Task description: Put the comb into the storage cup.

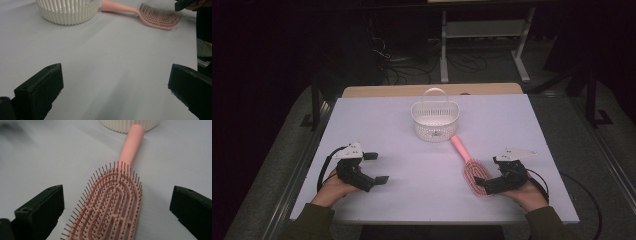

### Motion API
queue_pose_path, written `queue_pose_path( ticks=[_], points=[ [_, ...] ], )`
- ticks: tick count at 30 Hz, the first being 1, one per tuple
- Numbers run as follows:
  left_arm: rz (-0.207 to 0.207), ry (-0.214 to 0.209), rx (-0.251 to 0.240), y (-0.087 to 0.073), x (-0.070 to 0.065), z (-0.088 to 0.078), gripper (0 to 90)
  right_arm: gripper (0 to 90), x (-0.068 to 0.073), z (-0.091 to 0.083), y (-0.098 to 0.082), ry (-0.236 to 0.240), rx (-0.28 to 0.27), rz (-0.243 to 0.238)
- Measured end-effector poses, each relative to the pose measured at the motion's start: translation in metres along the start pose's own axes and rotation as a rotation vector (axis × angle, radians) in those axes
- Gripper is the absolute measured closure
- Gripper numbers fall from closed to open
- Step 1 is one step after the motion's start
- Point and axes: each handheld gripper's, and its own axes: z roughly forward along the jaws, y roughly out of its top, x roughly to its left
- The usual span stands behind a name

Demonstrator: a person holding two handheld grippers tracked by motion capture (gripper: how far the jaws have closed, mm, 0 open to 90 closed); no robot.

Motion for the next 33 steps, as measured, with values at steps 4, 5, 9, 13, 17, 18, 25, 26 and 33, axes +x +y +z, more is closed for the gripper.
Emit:
queue_pose_path(
  ticks=[4, 5, 9, 13, 17, 18, 25, 26, 33],
  points=[
    [0.000, -0.002, 0.003, 0.000, 0.000, 0.000, 0.0, 0.0, 0.000, -0.001, 0.000, 0.000, -0.001, -0.001],
    [0.001, -0.002, 0.004, 0.000, -0.001, 0.001, 0.0, 0.0, 0.000, -0.001, 0.000, -0.002, -0.001, 0.000],
    [0.001, -0.005, 0.003, 0.000, -0.001, 0.001, 0.0, 0.0, 0.000, -0.001, 0.000, -0.003, -0.002, 0.004],
    [-0.009, -0.008, -0.010, 0.000, -0.001, 0.001, 0.0, 0.0, -0.001, -0.002, 0.001, -0.002, -0.006, 0.011],
    [-0.007, -0.003, -0.006, 0.000, -0.002, 0.001, 0.0, 0.0, -0.003, -0.003, 0.002, -0.003, -0.006, 0.013],
    [-0.007, -0.004, -0.008, 0.000, -0.002, 0.001, 0.0, 0.0, -0.003, -0.003, 0.002, -0.004, -0.006, 0.011],
    [-0.010, -0.007, -0.007, -0.004, -0.002, 0.000, 0.0, 0.0, -0.005, -0.003, 0.008, -0.015, 0.004, 0.006],
    [-0.010, -0.007, -0.007, -0.004, -0.002, 0.000, 0.1, 0.0, -0.005, -0.002, 0.009, -0.020, 0.007, 0.008],
    [-0.008, -0.019, -0.012, -0.004, -0.003, 0.002, 0.1, 0.0, -0.009, 0.001, 0.016, -0.030, 0.019, 0.015]
  ],
)
